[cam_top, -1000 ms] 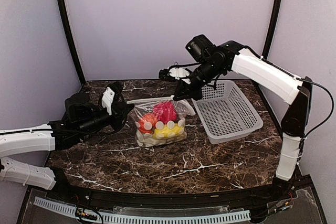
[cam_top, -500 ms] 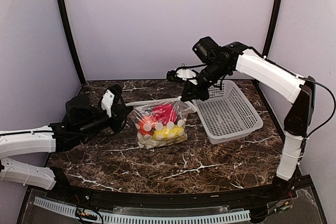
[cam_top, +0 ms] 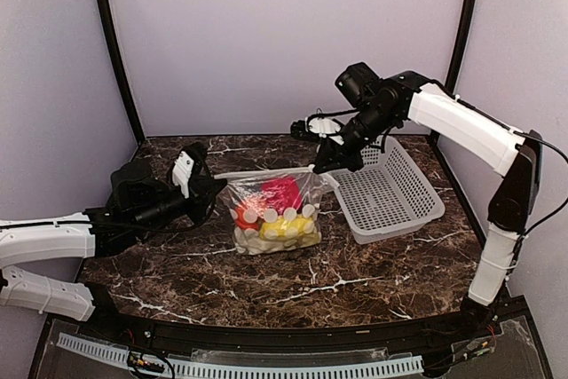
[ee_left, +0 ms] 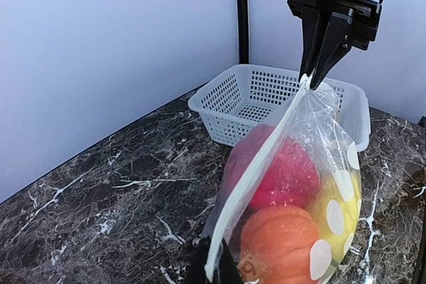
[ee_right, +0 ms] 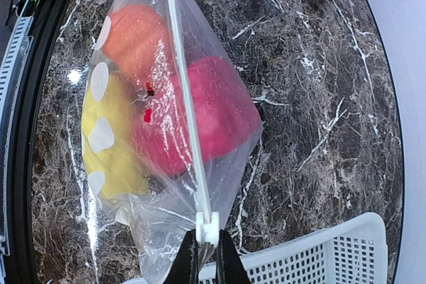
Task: Place the food in the zip-top bag and seal the zipper
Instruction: Zip the zipper on the zipper food storage bag, then adjust the zipper food storage bag at the center of the board.
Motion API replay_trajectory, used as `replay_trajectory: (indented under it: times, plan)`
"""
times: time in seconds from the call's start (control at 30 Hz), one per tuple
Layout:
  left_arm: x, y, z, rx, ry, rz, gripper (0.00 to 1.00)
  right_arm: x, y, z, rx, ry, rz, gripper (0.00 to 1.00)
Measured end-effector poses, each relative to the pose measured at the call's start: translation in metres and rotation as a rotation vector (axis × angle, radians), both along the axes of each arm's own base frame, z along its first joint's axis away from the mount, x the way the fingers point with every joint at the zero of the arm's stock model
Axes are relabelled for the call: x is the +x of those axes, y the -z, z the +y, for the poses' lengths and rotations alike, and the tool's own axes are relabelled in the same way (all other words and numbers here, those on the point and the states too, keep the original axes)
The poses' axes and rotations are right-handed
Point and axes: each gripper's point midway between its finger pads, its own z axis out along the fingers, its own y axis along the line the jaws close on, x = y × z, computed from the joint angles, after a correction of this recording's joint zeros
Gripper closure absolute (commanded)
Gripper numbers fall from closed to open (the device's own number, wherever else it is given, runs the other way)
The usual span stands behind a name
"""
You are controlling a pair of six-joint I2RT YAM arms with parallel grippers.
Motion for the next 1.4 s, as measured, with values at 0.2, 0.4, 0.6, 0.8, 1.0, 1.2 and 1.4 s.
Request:
replay_trajectory:
  times: [0.2, 0.4, 0.6, 0.8, 1.0, 1.2, 1.4]
  plan:
    - [0.006, 0.009, 0.007, 0.005, -0.040, 0.021, 0.99, -0.007, 0.015, -0.019, -0.042, 0.026, 0.091, 0.63]
    - [0.013, 0.028, 0.006, 0.009, -0.033, 0.062, 0.99, 0.008, 0.021, -0.059, -0.032, 0.154, 0.222, 0.46]
    - [0.009, 0.024, -0.001, -0.013, 0.015, 0.050, 0.99, 0.003, 0.036, -0.073, 0.052, 0.216, 0.379, 0.43]
    - [0.006, 0.022, -0.002, -0.022, 0.030, 0.043, 0.99, 0.015, 0.052, -0.043, 0.142, 0.214, 0.504, 0.41]
    - [0.003, 0.017, -0.002, -0.029, 0.037, 0.036, 0.99, 0.024, 0.070, -0.025, 0.164, 0.208, 0.574, 0.40]
    - [0.003, 0.018, -0.001, -0.023, 0.037, 0.033, 0.99, 0.028, 0.067, -0.003, 0.181, 0.171, 0.566, 0.42]
    - [0.003, 0.018, -0.001, -0.020, 0.037, 0.032, 0.99, 0.020, 0.079, 0.005, 0.153, 0.140, 0.600, 0.46]
